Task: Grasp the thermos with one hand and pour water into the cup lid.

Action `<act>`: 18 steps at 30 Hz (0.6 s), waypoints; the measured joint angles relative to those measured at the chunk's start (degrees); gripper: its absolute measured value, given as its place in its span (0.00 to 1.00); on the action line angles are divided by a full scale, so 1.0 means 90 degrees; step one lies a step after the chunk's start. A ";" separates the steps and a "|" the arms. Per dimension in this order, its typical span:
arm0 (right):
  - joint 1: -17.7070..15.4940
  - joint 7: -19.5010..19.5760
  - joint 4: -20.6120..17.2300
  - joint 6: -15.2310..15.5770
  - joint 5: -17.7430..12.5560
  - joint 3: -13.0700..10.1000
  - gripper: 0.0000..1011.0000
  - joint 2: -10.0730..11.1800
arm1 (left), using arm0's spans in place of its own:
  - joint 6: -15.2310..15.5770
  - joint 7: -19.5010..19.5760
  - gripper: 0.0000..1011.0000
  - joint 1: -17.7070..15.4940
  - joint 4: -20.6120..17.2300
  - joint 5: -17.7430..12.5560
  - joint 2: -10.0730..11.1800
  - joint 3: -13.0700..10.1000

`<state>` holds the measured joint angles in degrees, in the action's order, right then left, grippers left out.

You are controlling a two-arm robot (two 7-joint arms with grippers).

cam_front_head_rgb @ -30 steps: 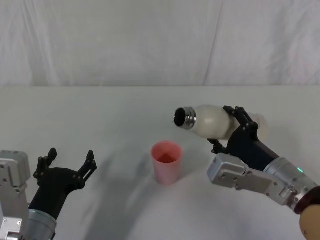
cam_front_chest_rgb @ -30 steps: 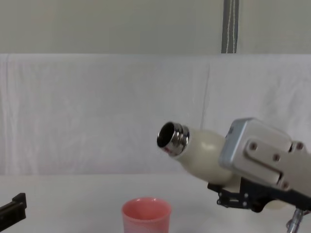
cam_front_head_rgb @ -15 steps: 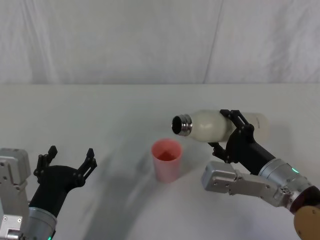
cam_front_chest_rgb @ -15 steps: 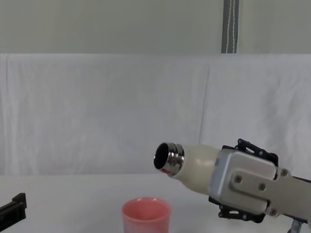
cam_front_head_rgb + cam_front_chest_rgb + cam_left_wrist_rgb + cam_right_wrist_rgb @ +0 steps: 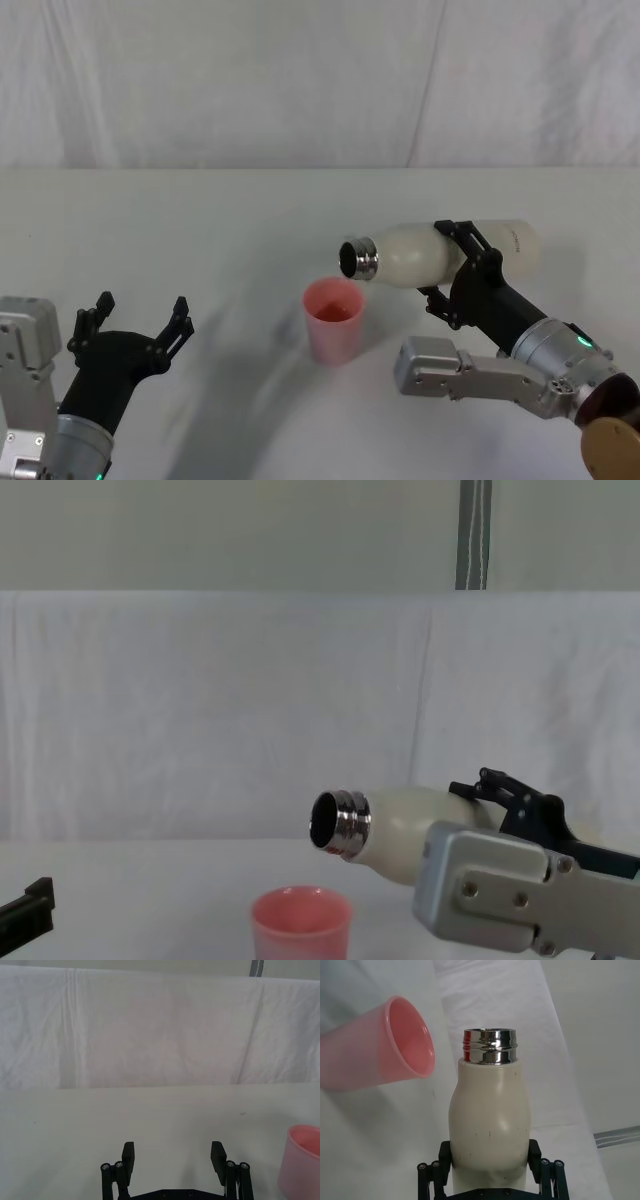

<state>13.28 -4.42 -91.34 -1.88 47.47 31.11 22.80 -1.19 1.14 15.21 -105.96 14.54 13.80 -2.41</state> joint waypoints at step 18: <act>0.0033 0.0112 -0.0075 0.0319 0.0503 0.0140 0.94 0.0049 | 0.0000 0.0000 0.99 0.0000 0.0000 0.0000 0.0000 0.0000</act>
<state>13.58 -3.40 -92.02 1.00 52.00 32.37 23.24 -1.19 1.14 15.21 -105.95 14.55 13.80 -2.41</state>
